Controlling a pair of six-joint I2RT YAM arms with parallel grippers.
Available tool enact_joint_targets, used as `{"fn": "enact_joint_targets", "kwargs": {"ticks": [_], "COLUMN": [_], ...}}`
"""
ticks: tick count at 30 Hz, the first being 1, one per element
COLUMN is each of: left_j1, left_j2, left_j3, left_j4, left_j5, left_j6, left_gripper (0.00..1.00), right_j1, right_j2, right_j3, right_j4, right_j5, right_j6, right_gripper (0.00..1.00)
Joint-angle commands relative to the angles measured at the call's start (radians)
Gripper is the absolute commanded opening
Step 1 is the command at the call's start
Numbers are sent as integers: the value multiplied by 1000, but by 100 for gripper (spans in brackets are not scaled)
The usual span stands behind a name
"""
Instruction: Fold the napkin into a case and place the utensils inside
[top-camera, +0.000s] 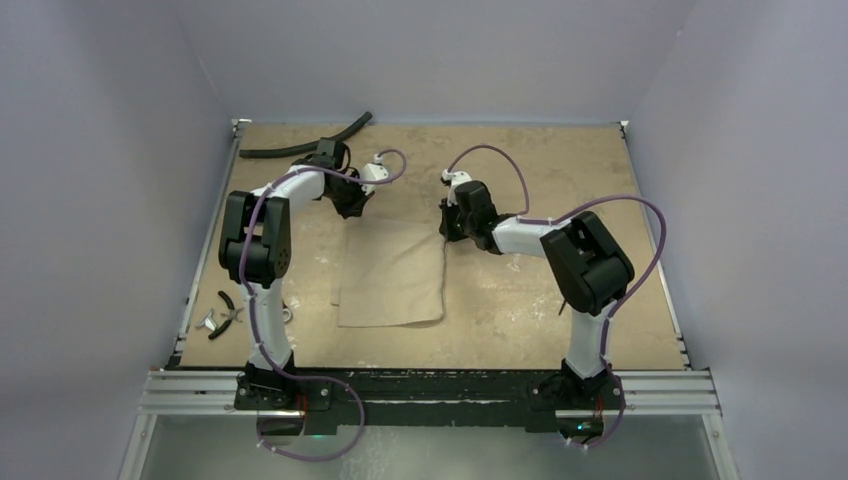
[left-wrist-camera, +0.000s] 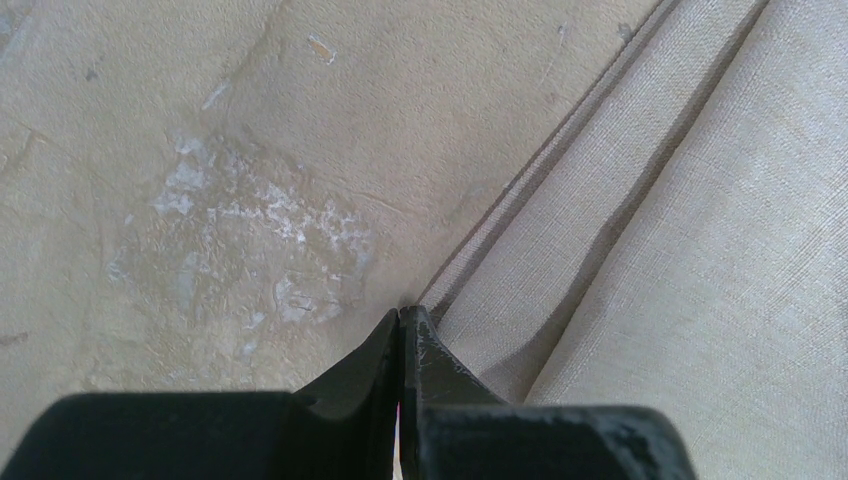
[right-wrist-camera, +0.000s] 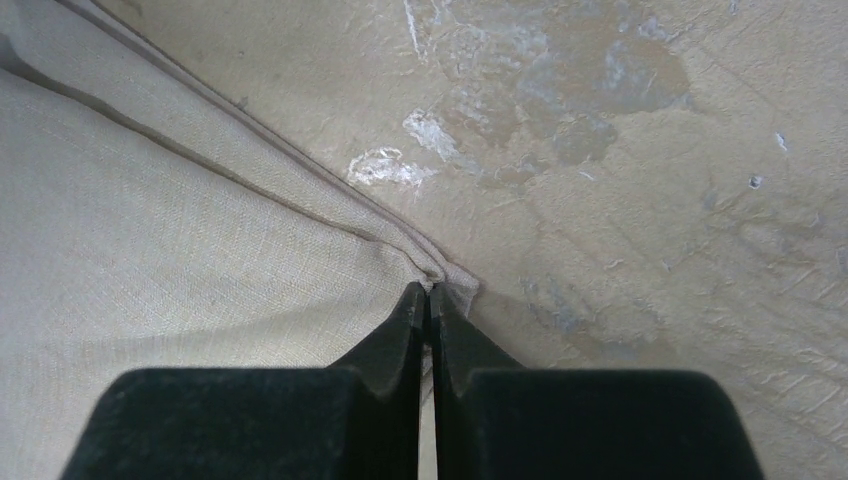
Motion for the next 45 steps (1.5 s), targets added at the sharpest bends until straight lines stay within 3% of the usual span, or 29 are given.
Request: {"fn": "enact_joint_targets", "kwargs": {"ticks": [1,12,17,23,28,34,40,45], "left_j1": [18,23,82,149,153,122,60,59], "left_j2": [26,23,20,3,-71,-149,-178,-187], "left_j3": [-58,-53,111,292,151,-75,-122,-115], "left_j4": [-99,-91,-199,-424,-433,-250,-116,-118], "left_j5": [-32,-27,87,195,159,117,61,102], "left_j6": [31,9,-70,-39,56,127,154,187], "left_gripper": [0,0,26,39,40,39,35,36], "right_j1": [-14,-23,-23,-23,-23,-15,-8,-8], "right_j2": [-14,10,36,-6,-50,-71,-11,168], "right_j3": [-42,-54,-53,-27,48,168,276,460], "right_j4": [9,38,42,7,-69,-115,-127,-141], "right_j5": [29,33,9,0,5,43,29,-224], "right_j6": [15,24,20,8,-12,-1,26,57], "right_gripper": [6,6,17,35,44,55,55,48]}}
